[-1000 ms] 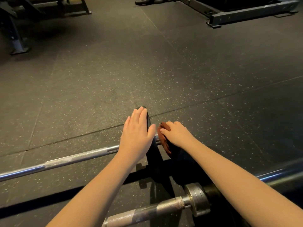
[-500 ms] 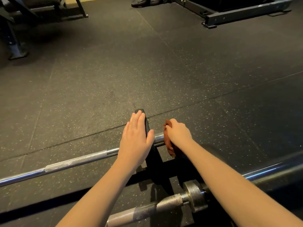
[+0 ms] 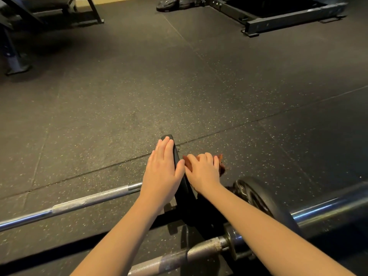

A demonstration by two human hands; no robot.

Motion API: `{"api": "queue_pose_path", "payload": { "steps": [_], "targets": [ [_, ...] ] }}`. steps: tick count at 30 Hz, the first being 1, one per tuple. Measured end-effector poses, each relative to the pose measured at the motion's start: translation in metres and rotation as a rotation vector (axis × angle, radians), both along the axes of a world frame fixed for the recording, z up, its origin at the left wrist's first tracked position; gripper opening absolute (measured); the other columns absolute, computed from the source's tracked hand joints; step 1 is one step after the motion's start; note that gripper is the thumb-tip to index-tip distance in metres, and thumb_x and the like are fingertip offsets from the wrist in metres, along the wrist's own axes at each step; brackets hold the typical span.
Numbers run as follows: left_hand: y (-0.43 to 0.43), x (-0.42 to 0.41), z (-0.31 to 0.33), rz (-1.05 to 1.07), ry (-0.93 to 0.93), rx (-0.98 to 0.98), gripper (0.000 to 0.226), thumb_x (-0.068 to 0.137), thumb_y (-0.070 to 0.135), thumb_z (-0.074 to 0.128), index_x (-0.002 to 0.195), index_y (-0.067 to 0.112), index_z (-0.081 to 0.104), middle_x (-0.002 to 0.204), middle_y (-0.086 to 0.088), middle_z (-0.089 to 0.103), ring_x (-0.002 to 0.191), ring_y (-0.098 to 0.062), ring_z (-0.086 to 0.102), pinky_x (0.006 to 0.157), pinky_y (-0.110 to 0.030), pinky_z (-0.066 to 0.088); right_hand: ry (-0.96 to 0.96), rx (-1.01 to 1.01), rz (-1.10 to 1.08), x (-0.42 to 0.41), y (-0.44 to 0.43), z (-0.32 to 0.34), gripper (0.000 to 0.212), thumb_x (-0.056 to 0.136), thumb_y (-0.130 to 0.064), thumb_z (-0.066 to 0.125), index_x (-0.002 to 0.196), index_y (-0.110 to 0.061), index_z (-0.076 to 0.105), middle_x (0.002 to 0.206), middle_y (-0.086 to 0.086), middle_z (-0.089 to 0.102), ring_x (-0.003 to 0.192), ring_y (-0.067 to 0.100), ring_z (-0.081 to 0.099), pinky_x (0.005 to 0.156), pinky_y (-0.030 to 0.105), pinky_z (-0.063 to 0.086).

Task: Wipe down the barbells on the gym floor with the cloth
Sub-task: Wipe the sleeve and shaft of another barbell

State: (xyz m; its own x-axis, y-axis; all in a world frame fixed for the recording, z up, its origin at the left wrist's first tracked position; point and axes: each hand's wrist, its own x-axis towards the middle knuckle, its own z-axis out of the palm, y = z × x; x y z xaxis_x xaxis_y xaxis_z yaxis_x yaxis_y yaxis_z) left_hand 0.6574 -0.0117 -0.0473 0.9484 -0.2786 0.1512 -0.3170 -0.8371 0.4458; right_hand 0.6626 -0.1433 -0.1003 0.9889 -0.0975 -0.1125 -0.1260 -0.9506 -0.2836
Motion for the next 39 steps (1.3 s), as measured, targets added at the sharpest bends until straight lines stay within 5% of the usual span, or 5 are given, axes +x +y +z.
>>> {"api": "queue_pose_path", "payload": {
  "steps": [11, 20, 26, 32, 39],
  "targets": [
    [0.002, 0.006, 0.002, -0.011, 0.022, -0.023, 0.079, 0.085, 0.053, 0.017, 0.150, 0.009, 0.025, 0.159, -0.004, 0.018, 0.148, -0.018, 0.010, 0.120, -0.035, 0.014, -0.027, 0.055, -0.010, -0.005, -0.004, -0.006, 0.045, 0.099, -0.047, 0.039, 0.136, -0.023, 0.042, 0.142, 0.010, 0.041, 0.140, 0.031, 0.022, 0.115, 0.051, 0.016],
    [0.004, 0.008, 0.005, -0.004, 0.058, -0.024, 0.058, 0.100, 0.030, 0.039, 0.151, 0.011, 0.021, 0.160, -0.002, 0.015, 0.147, -0.016, 0.008, 0.120, -0.036, 0.013, 0.094, 0.095, -0.122, 0.021, -0.036, 0.039, 0.020, 0.099, -0.012, 0.043, 0.119, -0.009, 0.045, 0.112, 0.017, 0.058, 0.102, 0.035, 0.057, 0.071, 0.035, 0.038],
    [0.006, 0.013, 0.008, 0.008, 0.075, -0.037, 0.066, 0.093, 0.040, 0.028, 0.151, 0.010, 0.022, 0.159, -0.002, 0.018, 0.147, -0.016, 0.013, 0.119, -0.038, 0.015, -0.057, 0.746, -0.308, 0.030, -0.047, 0.054, 0.025, 0.095, -0.032, 0.057, 0.106, -0.012, 0.046, 0.091, -0.002, 0.055, 0.075, 0.007, 0.052, 0.057, 0.018, 0.035],
    [0.007, 0.011, 0.008, 0.016, 0.068, -0.046, 0.056, 0.100, 0.029, 0.037, 0.151, 0.011, 0.022, 0.159, -0.001, 0.017, 0.146, -0.014, 0.014, 0.119, -0.039, 0.015, -0.117, 0.026, -0.005, 0.022, -0.026, 0.005, 0.034, 0.099, -0.043, 0.047, 0.118, -0.018, 0.057, 0.114, 0.005, 0.050, 0.109, 0.025, 0.047, 0.093, 0.035, 0.035],
    [0.008, 0.014, 0.008, 0.011, 0.075, -0.035, 0.057, 0.099, 0.036, 0.030, 0.151, 0.013, 0.022, 0.159, 0.000, 0.017, 0.146, -0.014, 0.012, 0.119, -0.037, 0.011, -0.232, 0.097, 0.240, 0.010, -0.021, -0.012, 0.037, 0.099, -0.031, 0.047, 0.132, -0.017, 0.055, 0.128, 0.003, 0.058, 0.118, 0.025, 0.051, 0.100, 0.037, 0.035]
  ]
}}
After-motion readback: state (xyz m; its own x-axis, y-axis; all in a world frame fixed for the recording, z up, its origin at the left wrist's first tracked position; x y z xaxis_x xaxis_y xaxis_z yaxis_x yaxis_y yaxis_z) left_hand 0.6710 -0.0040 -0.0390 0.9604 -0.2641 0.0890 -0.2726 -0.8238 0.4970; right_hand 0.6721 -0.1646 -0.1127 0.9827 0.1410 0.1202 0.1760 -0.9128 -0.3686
